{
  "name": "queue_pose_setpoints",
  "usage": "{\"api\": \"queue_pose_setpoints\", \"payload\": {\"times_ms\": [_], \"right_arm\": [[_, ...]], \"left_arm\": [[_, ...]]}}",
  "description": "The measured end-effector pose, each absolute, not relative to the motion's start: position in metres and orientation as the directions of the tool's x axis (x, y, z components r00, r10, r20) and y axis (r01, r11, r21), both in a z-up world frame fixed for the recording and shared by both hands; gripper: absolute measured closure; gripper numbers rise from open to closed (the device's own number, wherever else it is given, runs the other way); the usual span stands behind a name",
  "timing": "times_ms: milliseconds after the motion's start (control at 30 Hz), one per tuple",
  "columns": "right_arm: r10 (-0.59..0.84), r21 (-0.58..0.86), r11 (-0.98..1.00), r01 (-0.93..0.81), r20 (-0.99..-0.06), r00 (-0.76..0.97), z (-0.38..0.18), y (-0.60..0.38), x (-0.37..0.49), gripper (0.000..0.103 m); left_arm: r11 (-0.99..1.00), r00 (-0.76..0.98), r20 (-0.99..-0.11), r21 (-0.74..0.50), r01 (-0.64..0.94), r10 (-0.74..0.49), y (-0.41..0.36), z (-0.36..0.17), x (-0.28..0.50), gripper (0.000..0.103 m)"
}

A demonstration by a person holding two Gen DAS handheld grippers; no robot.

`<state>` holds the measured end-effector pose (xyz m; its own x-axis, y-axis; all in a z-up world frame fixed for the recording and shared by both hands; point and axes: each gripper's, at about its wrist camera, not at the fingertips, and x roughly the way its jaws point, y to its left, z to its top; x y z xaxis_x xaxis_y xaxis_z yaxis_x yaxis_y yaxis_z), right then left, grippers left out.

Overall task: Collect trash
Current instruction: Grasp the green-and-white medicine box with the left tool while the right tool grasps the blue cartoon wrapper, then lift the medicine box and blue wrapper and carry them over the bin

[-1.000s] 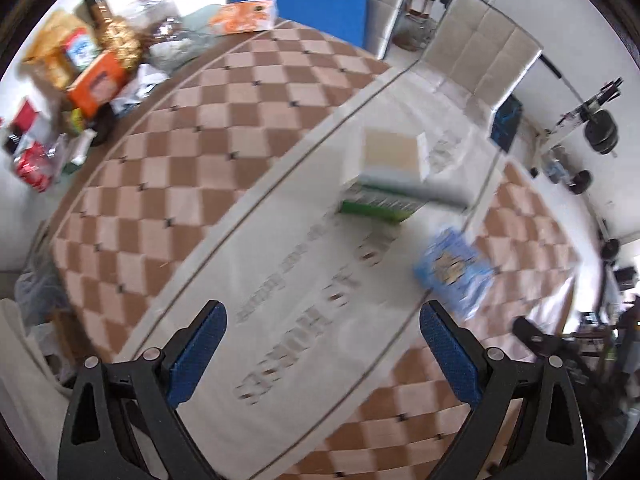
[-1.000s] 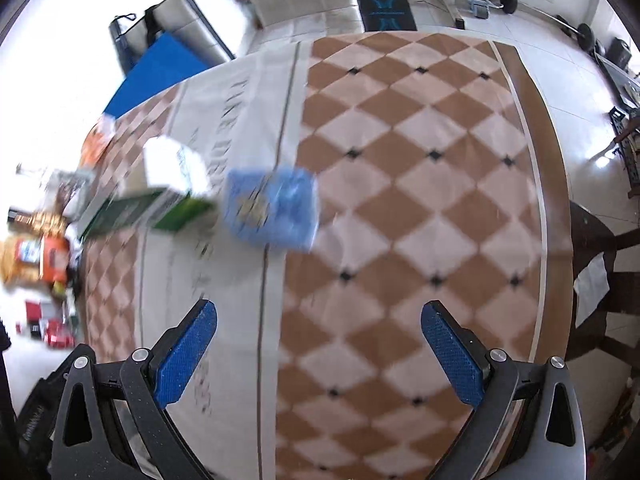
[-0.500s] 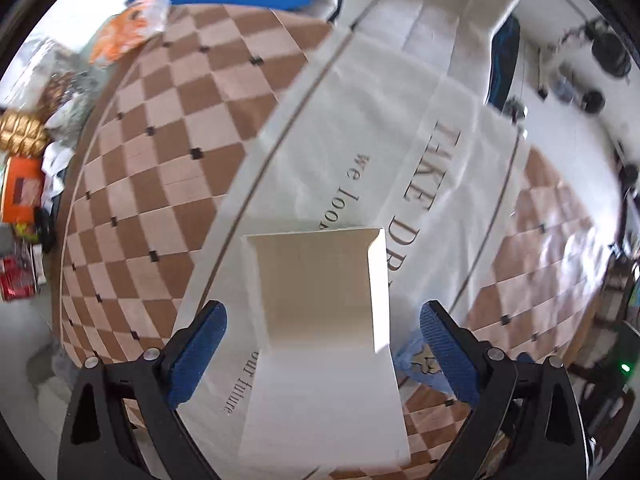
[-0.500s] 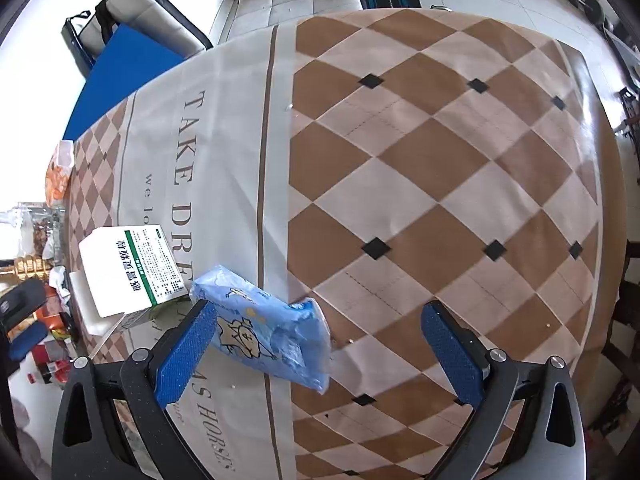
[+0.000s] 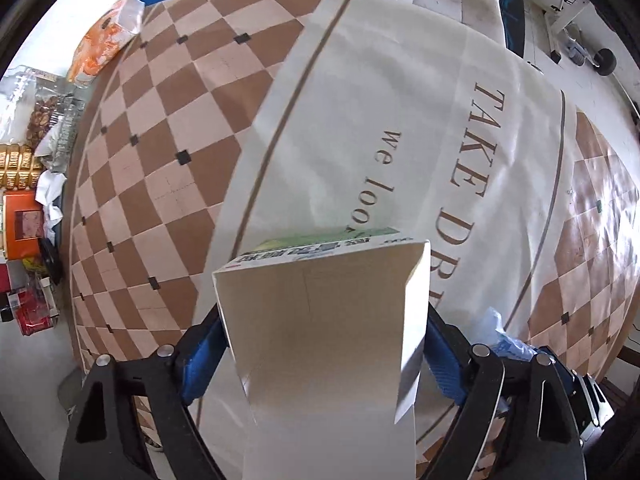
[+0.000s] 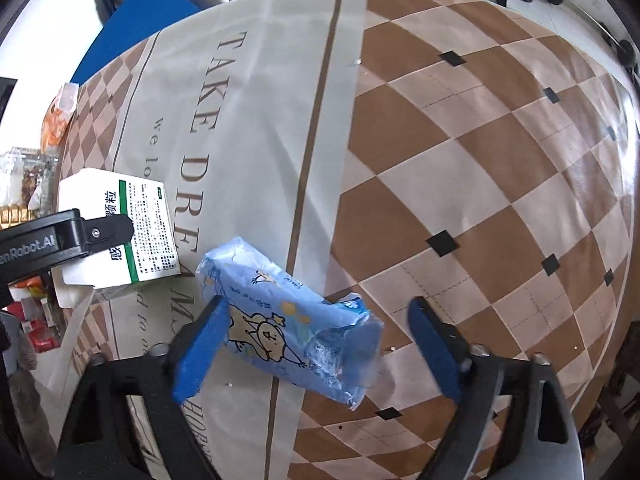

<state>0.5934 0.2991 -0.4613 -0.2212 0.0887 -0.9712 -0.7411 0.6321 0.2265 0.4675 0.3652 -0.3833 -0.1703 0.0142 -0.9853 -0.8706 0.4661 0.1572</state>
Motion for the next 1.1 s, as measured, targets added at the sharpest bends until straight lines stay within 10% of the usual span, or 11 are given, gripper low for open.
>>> {"api": "queue_pose_setpoints", "payload": {"times_ms": [267, 367, 1100], "right_arm": [[0.17, 0.258, 0.596, -0.76, -0.966, -0.195, -0.453, 0.3, 0.583, 0.086], [0.203, 0.254, 0.593, -0.764, -0.965, -0.163, -0.443, 0.297, 0.584, 0.092], [0.379, 0.325, 0.547, -0.772, -0.918, -0.118, -0.326, 0.158, 0.543, 0.094]], "left_arm": [[0.424, -0.133, -0.985, 0.167, -0.89, 0.108, 0.35, -0.351, 0.437, 0.016], [0.393, -0.09, -0.988, 0.134, -0.91, 0.129, 0.341, -0.337, 0.43, 0.016], [0.359, 0.116, -0.93, 0.018, -0.933, 0.349, 0.184, -0.231, 0.33, 0.016]]}}
